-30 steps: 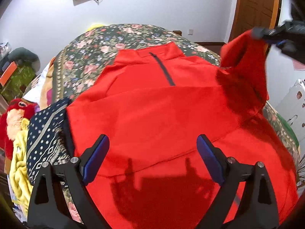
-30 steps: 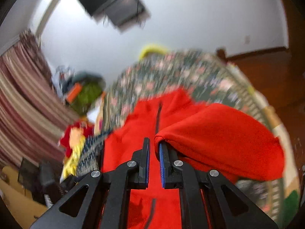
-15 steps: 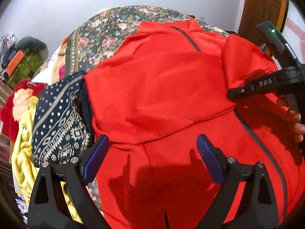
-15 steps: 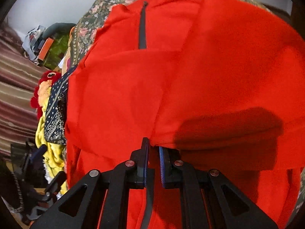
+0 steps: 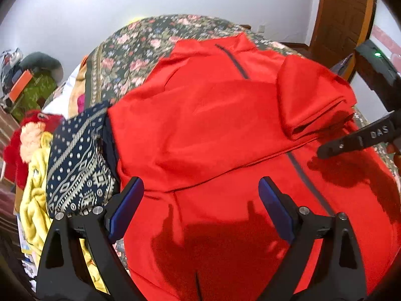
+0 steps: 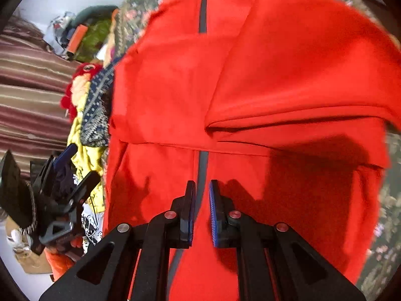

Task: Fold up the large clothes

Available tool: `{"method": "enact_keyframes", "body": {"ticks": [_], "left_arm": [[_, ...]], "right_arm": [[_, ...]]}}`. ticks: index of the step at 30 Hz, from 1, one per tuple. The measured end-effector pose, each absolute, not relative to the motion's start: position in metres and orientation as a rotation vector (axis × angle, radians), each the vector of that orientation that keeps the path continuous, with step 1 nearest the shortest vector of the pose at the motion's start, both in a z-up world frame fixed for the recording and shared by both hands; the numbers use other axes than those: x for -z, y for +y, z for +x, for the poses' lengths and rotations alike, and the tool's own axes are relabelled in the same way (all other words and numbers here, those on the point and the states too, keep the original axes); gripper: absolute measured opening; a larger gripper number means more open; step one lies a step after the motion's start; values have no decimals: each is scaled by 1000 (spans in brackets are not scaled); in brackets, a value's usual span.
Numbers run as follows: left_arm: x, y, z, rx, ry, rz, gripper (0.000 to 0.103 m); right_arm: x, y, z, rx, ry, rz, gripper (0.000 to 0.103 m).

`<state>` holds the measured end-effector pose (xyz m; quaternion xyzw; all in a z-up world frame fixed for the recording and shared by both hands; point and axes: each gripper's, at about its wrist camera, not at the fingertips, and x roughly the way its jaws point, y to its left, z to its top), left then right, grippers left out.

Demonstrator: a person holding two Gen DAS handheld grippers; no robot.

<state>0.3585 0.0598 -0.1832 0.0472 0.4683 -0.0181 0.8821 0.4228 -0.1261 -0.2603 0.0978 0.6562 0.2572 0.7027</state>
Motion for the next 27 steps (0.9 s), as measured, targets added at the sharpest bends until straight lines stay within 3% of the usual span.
{"method": "enact_keyframes", "body": {"ticks": [14, 19, 27], "left_arm": [[118, -89, 413, 221, 851, 285, 95], [136, -159, 444, 308, 894, 364, 96], [214, -241, 485, 337, 1004, 589, 96]], "right_arm": [[121, -313, 367, -253, 948, 159, 7], [127, -369, 352, -171, 925, 213, 7], [178, -408, 346, -97, 1017, 245, 7]]}}
